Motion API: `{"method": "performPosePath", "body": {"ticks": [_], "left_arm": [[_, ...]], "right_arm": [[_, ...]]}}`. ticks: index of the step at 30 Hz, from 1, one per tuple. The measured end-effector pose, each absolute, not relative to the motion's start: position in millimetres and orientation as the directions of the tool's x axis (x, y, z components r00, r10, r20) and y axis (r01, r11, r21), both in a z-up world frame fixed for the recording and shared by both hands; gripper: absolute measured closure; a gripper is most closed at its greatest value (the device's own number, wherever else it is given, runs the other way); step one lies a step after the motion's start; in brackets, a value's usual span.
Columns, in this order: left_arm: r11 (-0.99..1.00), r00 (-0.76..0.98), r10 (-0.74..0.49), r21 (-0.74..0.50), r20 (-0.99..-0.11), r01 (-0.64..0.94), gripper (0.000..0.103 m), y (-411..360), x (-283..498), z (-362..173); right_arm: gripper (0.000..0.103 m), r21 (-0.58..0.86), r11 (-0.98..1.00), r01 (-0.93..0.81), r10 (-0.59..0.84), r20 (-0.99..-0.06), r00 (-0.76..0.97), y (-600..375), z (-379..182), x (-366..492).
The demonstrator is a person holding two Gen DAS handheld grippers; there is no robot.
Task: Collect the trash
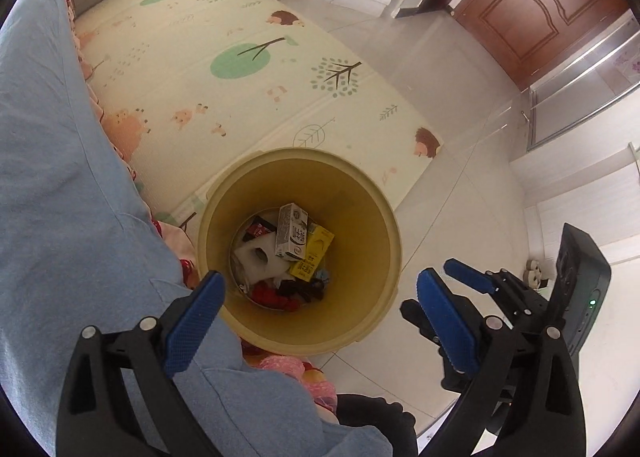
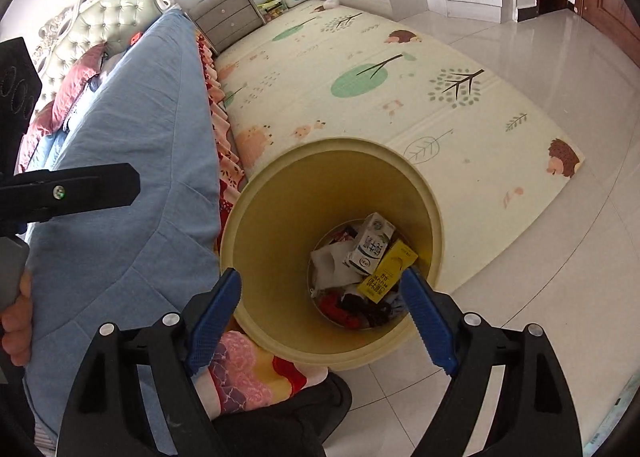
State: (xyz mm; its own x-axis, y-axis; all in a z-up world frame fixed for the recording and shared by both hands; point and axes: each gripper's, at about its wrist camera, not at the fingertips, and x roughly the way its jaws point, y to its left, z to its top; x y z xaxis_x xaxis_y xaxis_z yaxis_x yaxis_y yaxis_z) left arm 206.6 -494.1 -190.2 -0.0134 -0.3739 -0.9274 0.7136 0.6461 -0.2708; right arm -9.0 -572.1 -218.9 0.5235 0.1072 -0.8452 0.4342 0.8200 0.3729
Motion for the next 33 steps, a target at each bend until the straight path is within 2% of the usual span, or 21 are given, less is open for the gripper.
{"method": "performPosePath", "body": {"ticks": [13,22,27,33], "left_arm": [[0.637,0.046,-0.371,-0.218,-0.927,0.74,0.007,-493,198,-178],[0.609,0.09,-0.439,-0.223,-0.894,0.761,0.007,-475,181,-157],[0.629,0.198,-0.482,-0.181,-0.853,0.756,0.007,-451,170,-133],[0.673,0.382,-0.53,-0.102,-0.757,0.733,0.007,-399,156,-94]], "right_arm": [[0.023,0.367,0.828,0.423,0.088,-0.832,0.548,-567,-198,-15],[0.023,0.313,0.854,0.415,0.009,-0.806,0.591,-553,-167,-23],[0.023,0.273,0.871,0.409,-0.048,-0.78,0.624,-537,-144,-27],[0.023,0.231,0.893,0.386,-0.107,-0.724,0.681,-506,-114,-28]]}}
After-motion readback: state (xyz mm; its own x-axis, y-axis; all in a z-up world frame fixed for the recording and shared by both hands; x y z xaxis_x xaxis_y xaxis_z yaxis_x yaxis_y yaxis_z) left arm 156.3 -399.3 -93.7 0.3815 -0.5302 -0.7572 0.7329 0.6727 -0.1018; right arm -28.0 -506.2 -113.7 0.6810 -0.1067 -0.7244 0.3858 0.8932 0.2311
